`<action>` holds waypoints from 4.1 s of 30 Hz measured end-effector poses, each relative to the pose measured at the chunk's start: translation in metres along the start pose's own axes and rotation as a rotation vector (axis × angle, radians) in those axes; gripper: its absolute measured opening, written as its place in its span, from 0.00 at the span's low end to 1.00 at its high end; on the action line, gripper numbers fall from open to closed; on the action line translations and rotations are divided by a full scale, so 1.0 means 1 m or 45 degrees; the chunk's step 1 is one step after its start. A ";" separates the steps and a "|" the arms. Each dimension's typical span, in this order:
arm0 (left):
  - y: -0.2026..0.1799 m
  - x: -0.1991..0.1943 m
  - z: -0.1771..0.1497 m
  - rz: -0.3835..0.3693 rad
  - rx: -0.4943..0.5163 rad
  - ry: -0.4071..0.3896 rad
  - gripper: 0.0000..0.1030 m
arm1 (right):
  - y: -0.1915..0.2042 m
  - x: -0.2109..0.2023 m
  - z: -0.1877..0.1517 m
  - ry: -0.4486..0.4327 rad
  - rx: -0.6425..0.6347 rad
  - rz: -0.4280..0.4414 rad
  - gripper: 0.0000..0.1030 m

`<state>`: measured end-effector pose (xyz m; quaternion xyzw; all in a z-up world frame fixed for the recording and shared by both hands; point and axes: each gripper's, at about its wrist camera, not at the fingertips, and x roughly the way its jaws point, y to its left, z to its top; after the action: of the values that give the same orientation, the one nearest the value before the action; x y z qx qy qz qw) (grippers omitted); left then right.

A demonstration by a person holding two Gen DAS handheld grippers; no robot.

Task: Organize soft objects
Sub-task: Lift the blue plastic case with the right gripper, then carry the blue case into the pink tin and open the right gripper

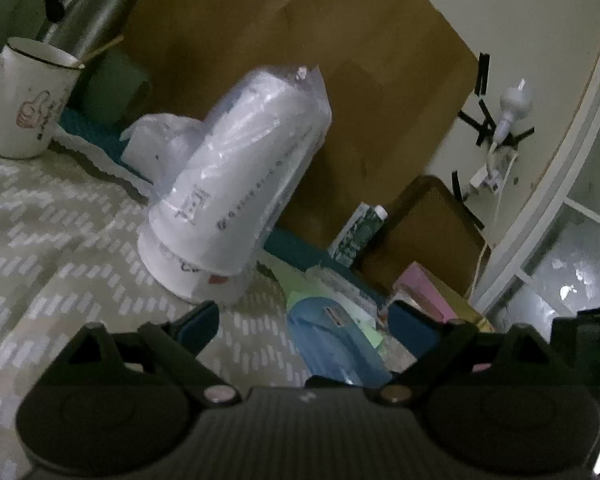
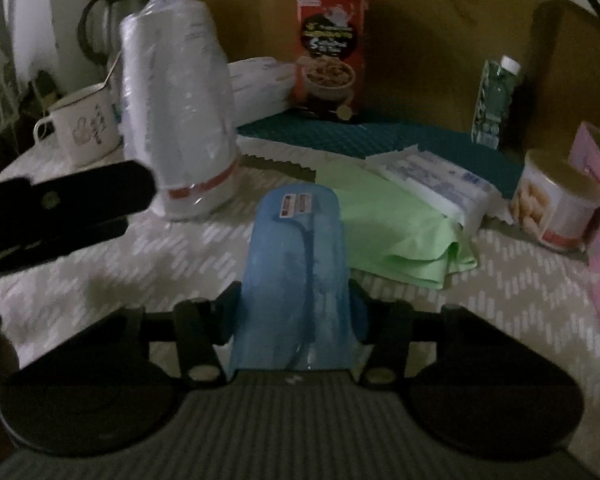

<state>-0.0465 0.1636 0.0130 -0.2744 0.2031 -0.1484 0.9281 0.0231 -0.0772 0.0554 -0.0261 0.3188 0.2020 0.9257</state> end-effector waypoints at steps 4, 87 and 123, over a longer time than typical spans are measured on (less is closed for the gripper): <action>-0.001 0.007 0.000 -0.012 0.011 0.053 0.95 | 0.005 -0.005 -0.007 -0.013 -0.054 0.012 0.55; -0.124 0.087 -0.037 -0.130 0.187 0.503 0.65 | -0.043 -0.092 -0.088 -0.392 -0.100 0.134 0.54; -0.297 0.225 -0.052 -0.042 0.686 0.374 0.95 | -0.285 -0.104 -0.063 -0.492 0.181 -0.528 0.69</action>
<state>0.0774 -0.1863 0.0758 0.0026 0.2840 -0.2501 0.9256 0.0237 -0.3871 0.0443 0.0132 0.1379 -0.0132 0.9903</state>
